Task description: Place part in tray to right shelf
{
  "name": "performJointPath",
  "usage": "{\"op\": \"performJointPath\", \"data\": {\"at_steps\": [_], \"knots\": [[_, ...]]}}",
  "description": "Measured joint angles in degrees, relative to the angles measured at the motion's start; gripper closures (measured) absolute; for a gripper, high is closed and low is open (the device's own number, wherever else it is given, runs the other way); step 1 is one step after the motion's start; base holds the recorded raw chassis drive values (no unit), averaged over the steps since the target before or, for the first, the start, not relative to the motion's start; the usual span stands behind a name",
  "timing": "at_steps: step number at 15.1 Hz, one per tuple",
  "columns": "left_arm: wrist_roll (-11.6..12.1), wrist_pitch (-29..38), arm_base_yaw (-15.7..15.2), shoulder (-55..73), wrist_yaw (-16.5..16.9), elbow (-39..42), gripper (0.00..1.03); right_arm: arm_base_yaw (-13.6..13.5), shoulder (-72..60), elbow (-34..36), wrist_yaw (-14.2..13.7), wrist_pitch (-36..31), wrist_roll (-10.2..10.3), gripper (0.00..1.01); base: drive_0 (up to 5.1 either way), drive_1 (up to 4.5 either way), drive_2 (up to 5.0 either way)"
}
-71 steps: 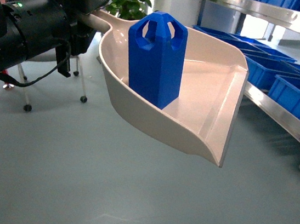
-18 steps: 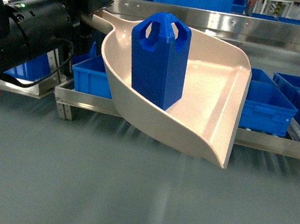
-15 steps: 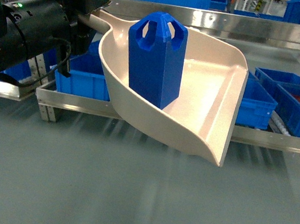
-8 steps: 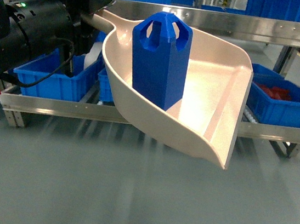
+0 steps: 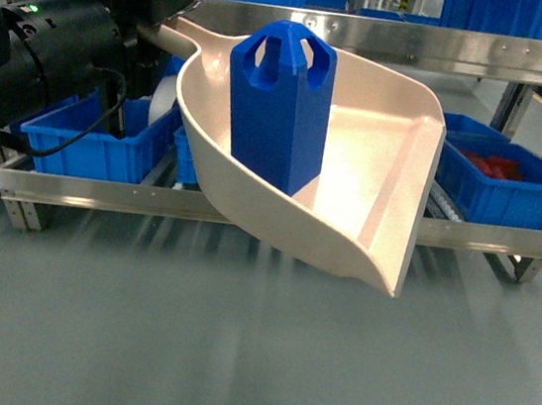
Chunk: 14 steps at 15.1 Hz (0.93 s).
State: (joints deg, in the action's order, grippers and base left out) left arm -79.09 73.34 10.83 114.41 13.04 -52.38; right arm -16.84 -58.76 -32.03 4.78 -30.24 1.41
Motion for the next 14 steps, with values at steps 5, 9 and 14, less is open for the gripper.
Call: {"op": "performJointPath", "data": {"at_steps": [5, 9, 14], "knots": [[0.0, 0.2, 0.3, 0.0, 0.1, 0.0, 0.9, 0.0, 0.0, 0.0, 0.0, -0.2, 0.0, 0.03, 0.0, 0.0, 0.0], [0.0, 0.0, 0.2, 0.0, 0.1, 0.0, 0.9, 0.0, 0.0, 0.0, 0.0, -0.1, 0.0, 0.03, 0.0, 0.0, 0.0], [0.0, 0.0, 0.2, 0.0, 0.1, 0.0, 0.9, 0.0, 0.0, 0.0, 0.0, 0.0, 0.0, 0.03, 0.0, 0.0, 0.0]]}}
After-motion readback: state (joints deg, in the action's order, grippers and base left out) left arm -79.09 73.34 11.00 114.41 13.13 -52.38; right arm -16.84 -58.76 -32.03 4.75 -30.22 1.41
